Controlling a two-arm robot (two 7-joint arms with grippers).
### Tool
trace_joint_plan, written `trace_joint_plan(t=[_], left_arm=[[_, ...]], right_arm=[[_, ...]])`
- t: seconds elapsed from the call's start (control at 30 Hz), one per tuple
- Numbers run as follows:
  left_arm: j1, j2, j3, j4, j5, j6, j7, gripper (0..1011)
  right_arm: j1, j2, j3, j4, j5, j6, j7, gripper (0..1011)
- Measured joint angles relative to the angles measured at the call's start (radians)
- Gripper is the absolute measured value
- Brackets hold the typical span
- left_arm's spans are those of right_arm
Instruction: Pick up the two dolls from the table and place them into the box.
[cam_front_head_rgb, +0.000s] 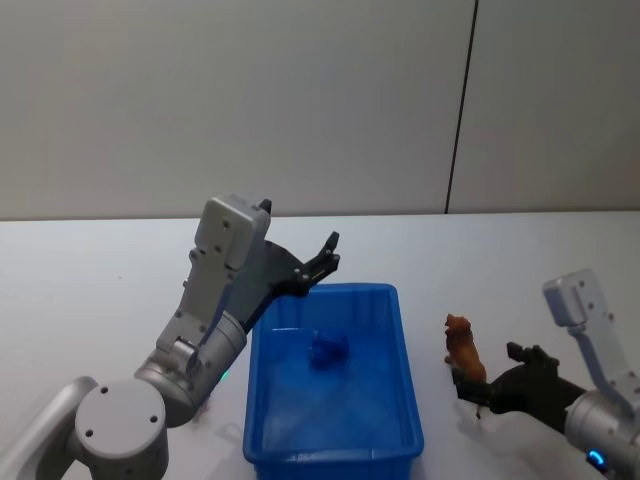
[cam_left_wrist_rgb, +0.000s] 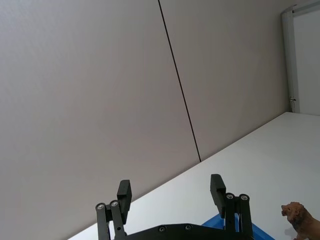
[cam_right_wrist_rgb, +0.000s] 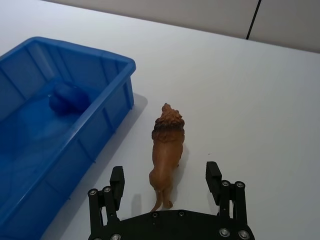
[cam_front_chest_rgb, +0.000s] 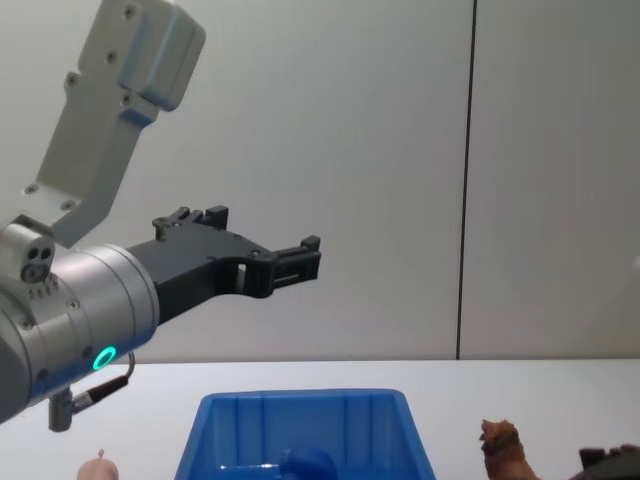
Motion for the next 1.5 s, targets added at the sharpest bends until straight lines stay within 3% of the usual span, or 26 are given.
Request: trace_joint_plan(t=[0.8,1.0,1.4,1.5], left_arm=[[0.0,0.0,0.0,0.0,0.0,0.0,0.0,1001],[0.0,0.0,0.0,0.0,0.0,0.0,0.0,1001],[0.0,0.0,0.0,0.0,0.0,0.0,0.0,1001],[0.0,0.0,0.0,0.0,0.0,0.0,0.0,1001]], right_arm=[[0.103,-0.093,-0.045,0.162,-0.061,-0.024,-0.007,1001],[0.12,-0.106,-0.05,0.185,-0.072,-0.032,-0.005,868],[0.133,-0.117,-0.055,0.204,-0.08,-0.037,-0.003,491],[0.135,-0.119,-0.056,0.207,-0.082,-0.038,-0.003,445]])
